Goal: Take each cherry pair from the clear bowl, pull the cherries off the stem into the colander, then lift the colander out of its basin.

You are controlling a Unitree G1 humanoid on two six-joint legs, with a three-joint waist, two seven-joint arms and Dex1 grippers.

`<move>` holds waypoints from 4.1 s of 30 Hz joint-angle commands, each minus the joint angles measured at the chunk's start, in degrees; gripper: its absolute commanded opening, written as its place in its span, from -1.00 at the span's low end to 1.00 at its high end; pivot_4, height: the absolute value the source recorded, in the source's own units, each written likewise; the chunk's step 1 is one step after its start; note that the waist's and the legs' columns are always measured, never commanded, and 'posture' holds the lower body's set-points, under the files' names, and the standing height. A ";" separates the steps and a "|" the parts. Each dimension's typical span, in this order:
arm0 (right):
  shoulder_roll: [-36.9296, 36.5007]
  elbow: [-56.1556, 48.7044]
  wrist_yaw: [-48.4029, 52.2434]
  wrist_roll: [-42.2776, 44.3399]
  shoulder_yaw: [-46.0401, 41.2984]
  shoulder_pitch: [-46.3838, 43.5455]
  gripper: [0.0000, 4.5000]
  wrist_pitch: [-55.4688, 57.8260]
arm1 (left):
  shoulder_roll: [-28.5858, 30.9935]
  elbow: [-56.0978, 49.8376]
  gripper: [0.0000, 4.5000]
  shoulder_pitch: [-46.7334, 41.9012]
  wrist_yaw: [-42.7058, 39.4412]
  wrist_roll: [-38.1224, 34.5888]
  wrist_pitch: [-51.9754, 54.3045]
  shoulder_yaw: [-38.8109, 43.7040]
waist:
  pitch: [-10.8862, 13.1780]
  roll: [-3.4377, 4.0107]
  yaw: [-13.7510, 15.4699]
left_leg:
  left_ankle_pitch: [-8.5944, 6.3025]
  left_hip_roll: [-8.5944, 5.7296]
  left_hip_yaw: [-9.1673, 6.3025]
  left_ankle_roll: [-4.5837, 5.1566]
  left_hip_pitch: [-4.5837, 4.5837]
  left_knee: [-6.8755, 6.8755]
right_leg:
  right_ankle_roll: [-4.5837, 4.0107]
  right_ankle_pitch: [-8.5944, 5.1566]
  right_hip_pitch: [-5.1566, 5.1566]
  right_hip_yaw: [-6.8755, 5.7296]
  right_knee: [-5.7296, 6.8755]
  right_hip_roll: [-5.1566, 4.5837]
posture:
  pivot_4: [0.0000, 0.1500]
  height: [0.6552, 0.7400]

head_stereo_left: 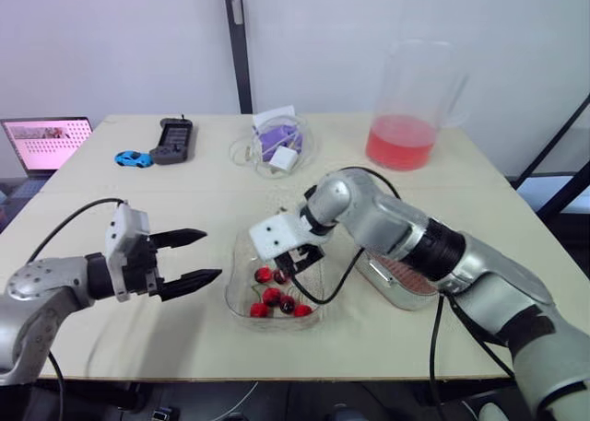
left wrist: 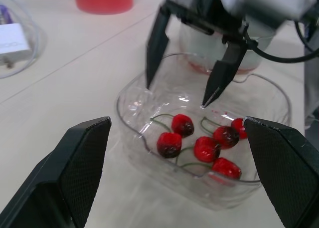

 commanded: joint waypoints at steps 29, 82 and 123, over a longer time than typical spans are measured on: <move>13.66 -8.29 -38.68 14.21 -9.75 9.57 0.75 54.76 | 3.44 3.15 1.00 -1.32 -8.22 3.89 -4.87 -2.64 | 0.00 0.00 -0.16 | 0.02 -0.02 0.01 -0.04 0.00 -0.06 | -0.01 0.00 -0.07 0.00 0.05 0.01 | 1.00 0.84; -3.07 -23.28 -47.36 -13.60 -12.80 26.53 -0.55 -25.85 | -7.60 8.95 1.00 -25.53 5.06 -13.74 11.99 -1.69 | -0.02 -0.08 0.11 | 0.03 -0.03 -0.01 -0.05 -0.01 0.04 | 0.01 0.00 0.04 -0.02 0.00 0.00 | 1.00 0.84; 4.15 -22.20 -39.93 -20.23 -18.98 32.21 0.04 -34.04 | -12.17 13.70 -1.00 -35.16 7.74 -11.41 15.59 -4.59 | -0.02 -0.08 0.07 | 0.07 -0.04 -0.01 -0.10 0.01 0.05 | 0.01 0.00 0.06 -0.02 0.04 -0.01 | 1.00 0.84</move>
